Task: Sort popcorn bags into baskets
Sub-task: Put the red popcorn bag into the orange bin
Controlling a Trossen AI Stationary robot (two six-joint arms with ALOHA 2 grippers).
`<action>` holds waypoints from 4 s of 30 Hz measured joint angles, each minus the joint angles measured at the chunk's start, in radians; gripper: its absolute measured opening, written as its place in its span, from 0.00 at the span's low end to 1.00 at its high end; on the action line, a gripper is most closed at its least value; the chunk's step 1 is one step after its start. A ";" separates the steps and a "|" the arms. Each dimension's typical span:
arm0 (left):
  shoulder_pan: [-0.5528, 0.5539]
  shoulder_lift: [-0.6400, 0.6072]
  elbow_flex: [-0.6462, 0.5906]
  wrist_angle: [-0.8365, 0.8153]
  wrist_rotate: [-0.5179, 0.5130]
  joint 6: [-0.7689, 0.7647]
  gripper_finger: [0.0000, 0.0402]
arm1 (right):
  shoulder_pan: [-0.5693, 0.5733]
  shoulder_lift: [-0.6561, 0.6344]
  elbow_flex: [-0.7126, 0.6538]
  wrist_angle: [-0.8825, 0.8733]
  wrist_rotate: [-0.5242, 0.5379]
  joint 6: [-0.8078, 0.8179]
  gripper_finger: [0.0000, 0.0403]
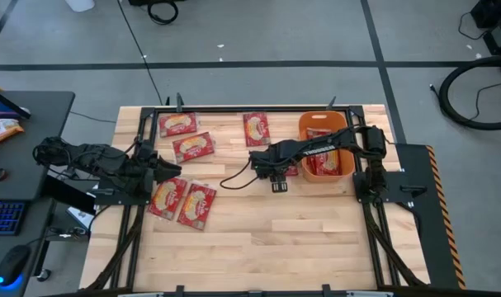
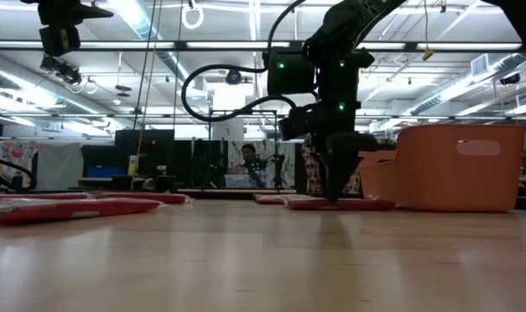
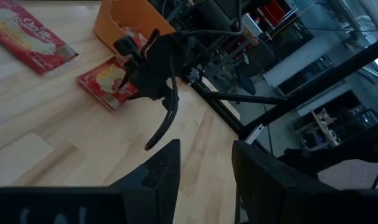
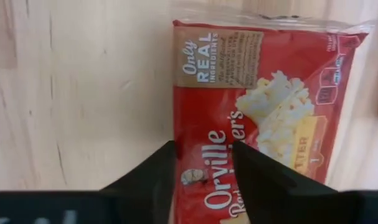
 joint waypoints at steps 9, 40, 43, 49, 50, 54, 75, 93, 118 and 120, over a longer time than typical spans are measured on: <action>0.000 0.000 0.000 0.000 -0.019 0.004 0.37 | -0.018 0.000 0.000 0.018 -0.068 0.001 0.10; 0.000 0.000 0.000 0.000 -0.008 -0.005 0.37 | -0.021 -0.048 -0.109 -0.125 -0.044 0.045 0.57; 0.000 0.000 0.000 0.000 -0.008 -0.005 0.37 | -0.017 -0.049 -0.130 -0.106 0.001 0.038 0.54; 0.000 0.000 0.000 0.000 -0.008 -0.005 0.37 | -0.018 -0.050 -0.138 -0.057 0.012 0.019 0.37; 0.000 0.000 0.000 0.000 -0.008 -0.005 0.37 | -0.018 -0.050 -0.136 -0.052 0.017 0.023 0.33; 0.000 0.000 0.000 0.000 -0.008 -0.005 0.37 | -0.017 -0.048 -0.129 -0.044 0.019 0.055 0.18; 0.000 0.000 0.000 -0.006 -0.008 0.007 0.37 | -0.022 -0.052 0.161 -0.258 0.025 0.065 0.03; 0.000 0.000 0.000 -0.002 -0.008 0.050 0.37 | -0.068 -0.070 0.491 -0.742 0.140 0.484 0.03; 0.000 0.000 0.000 -0.001 0.040 0.052 0.37 | -0.208 -0.514 -0.238 -0.499 -0.114 1.055 0.04; 0.000 0.000 0.000 -0.001 0.040 0.052 0.37 | -0.239 -0.530 -0.283 -0.478 -0.147 1.111 0.05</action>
